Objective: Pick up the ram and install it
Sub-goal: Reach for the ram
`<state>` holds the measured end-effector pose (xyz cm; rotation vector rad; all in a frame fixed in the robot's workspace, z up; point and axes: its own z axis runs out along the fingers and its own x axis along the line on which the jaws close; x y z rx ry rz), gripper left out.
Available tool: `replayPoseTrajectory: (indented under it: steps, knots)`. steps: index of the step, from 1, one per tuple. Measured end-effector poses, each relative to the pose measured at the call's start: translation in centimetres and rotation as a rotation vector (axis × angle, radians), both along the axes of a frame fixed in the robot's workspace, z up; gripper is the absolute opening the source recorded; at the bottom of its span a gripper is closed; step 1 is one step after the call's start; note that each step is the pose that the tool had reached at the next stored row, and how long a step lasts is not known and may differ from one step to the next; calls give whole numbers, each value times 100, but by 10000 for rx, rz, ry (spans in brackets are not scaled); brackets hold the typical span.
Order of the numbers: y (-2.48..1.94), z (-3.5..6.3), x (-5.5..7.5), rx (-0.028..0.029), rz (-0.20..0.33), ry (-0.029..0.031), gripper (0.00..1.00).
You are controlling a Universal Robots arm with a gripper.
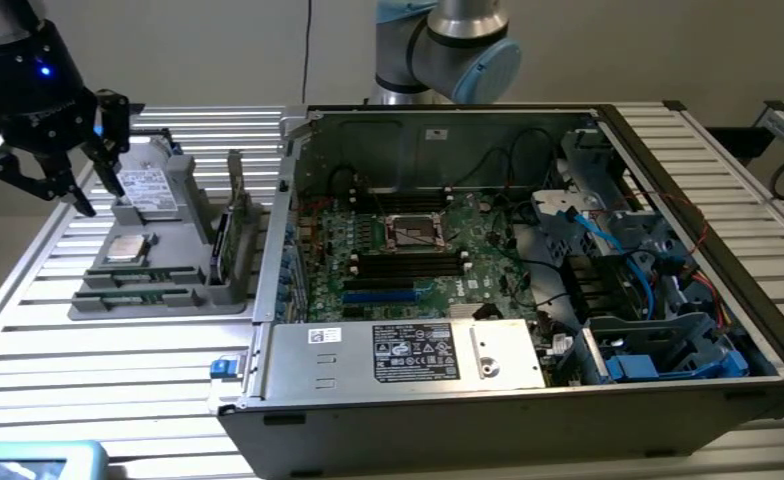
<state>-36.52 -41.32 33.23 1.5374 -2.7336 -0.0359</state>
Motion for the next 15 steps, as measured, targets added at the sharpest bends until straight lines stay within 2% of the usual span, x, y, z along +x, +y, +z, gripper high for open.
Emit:
replayPoseTrajectory:
  steps: [15]
  knots:
    - [0,-3,0,0,2725,0,42]
